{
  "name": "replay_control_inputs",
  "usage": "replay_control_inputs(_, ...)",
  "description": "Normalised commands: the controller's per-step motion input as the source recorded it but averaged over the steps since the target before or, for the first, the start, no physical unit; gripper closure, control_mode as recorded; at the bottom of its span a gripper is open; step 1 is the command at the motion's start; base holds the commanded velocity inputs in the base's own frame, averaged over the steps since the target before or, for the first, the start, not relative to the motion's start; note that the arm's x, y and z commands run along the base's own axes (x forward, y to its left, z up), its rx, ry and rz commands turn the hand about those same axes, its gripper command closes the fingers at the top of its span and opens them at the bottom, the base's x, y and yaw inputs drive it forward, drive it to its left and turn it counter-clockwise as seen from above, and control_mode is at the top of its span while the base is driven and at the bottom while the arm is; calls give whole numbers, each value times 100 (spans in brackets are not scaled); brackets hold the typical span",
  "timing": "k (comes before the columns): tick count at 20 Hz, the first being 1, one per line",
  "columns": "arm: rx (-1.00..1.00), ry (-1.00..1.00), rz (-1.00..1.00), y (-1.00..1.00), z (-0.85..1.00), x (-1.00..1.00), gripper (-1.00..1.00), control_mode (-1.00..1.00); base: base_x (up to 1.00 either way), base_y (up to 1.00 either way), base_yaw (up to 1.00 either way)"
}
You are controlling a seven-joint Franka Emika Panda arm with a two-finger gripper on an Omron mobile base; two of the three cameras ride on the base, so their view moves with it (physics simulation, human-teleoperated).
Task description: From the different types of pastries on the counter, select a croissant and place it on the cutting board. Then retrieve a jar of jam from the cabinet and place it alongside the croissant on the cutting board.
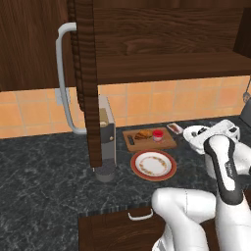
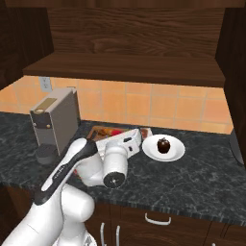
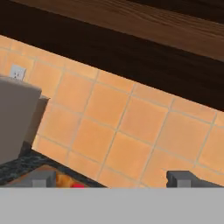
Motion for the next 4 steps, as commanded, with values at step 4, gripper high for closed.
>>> replay_control_inputs(4, 0, -15, -4, -24, 75, -100, -100, -100, 0, 0, 0)
